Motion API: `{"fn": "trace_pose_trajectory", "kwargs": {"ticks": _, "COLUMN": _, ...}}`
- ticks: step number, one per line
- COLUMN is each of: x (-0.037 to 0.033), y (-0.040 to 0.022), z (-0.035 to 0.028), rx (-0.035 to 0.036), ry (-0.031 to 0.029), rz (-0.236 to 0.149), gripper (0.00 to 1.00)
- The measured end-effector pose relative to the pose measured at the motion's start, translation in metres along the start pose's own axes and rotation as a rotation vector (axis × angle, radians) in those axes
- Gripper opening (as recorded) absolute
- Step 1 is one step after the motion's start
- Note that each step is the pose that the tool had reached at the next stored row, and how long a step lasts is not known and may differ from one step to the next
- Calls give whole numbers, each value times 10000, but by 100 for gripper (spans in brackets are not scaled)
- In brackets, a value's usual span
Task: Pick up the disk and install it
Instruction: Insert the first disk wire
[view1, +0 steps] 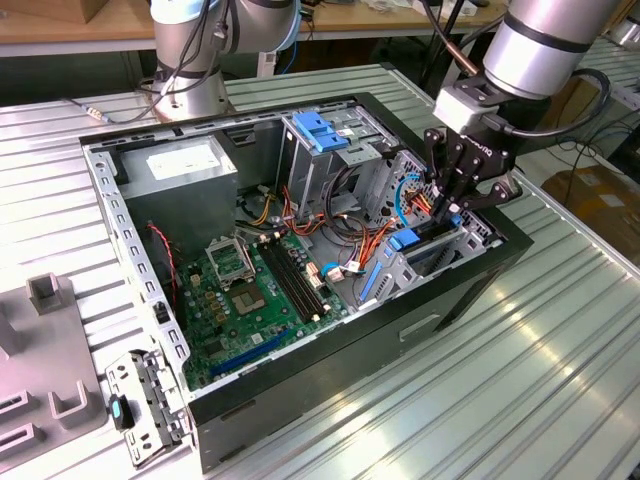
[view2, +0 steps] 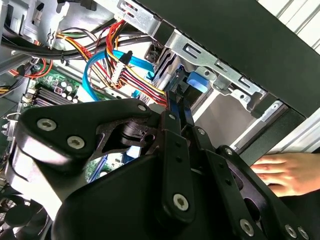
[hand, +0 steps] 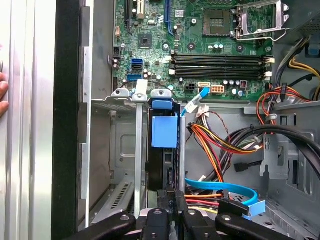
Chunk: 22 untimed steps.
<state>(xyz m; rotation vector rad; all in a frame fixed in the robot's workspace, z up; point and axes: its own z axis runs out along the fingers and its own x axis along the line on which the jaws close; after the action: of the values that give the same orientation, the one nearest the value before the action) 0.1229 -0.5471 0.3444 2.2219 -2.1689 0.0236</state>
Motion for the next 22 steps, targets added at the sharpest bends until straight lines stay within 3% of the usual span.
{"fn": "trace_pose_trajectory", "kwargs": {"ticks": 14, "x": -6, "y": -15, "z": -24, "rx": -2, "ry": 0, "rz": 38, "gripper": 17}}
{"fn": "trace_pose_trajectory", "kwargs": {"ticks": 22, "x": -8, "y": -16, "z": 23, "rx": -6, "ry": -1, "rz": 48, "gripper": 17}}
